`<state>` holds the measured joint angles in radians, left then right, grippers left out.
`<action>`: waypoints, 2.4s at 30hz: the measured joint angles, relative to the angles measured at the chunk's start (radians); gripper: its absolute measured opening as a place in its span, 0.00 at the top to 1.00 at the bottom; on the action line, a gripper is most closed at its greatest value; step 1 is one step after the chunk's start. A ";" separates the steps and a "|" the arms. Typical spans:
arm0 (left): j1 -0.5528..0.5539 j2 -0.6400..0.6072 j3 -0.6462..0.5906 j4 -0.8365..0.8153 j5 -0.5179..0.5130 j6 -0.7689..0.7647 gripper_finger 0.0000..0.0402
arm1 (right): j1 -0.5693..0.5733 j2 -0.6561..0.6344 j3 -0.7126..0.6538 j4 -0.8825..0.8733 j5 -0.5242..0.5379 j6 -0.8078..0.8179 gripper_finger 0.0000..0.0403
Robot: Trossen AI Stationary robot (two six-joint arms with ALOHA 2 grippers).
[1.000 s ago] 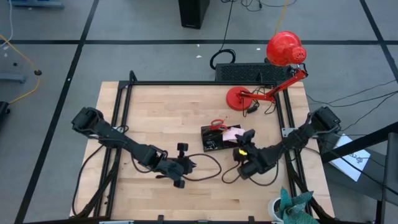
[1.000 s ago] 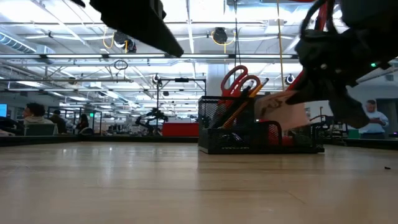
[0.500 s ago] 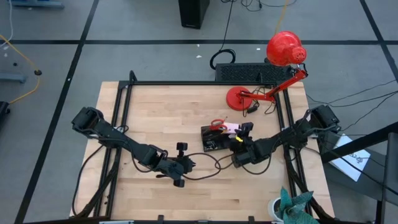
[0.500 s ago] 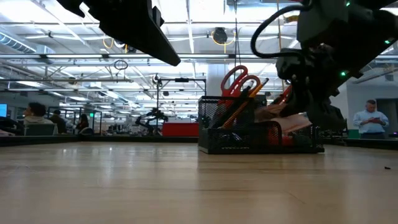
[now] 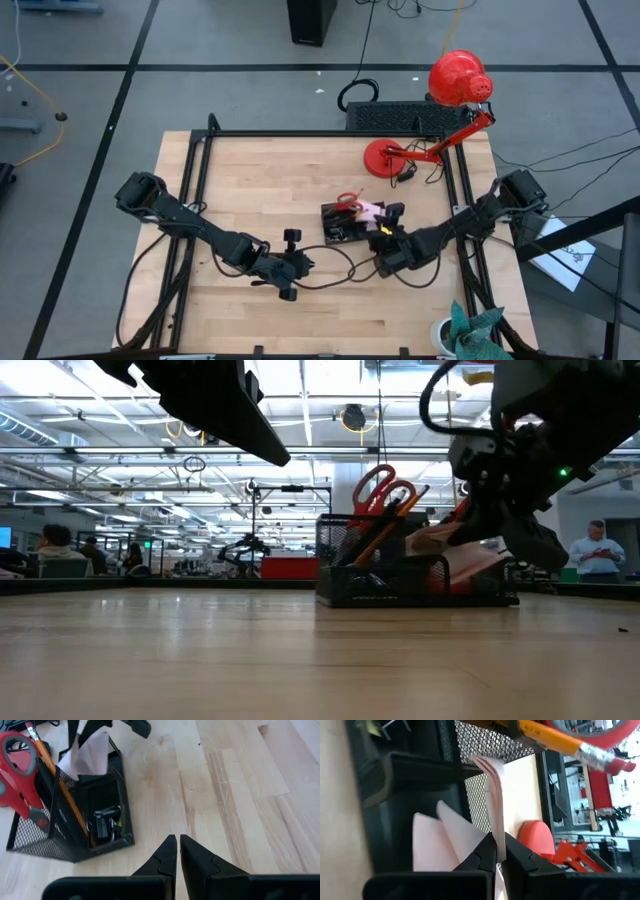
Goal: Pick and place office supplies into organizer
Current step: Put the sticky notes into the desk organizer
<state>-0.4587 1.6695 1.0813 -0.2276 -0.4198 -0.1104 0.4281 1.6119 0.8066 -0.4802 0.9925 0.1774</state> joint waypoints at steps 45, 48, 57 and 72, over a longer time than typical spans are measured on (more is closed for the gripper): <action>-0.001 0.000 0.000 0.001 0.002 -0.006 0.92 | 0.051 0.000 0.000 0.115 0.036 -0.102 0.84; -0.001 0.000 0.000 0.001 0.002 -0.006 0.92 | 0.053 -0.004 0.000 0.137 0.043 -0.129 0.84; -0.001 -0.001 0.000 0.000 0.003 -0.006 0.92 | 0.058 -0.064 0.001 0.162 0.027 -0.161 0.84; -0.004 -0.001 0.000 0.000 0.003 -0.006 0.92 | 0.058 -0.068 -0.140 0.290 -0.053 -0.211 0.92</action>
<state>-0.4625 1.6688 1.0813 -0.2276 -0.4168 -0.1165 0.4862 1.5444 0.6663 -0.1902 0.9400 -0.0339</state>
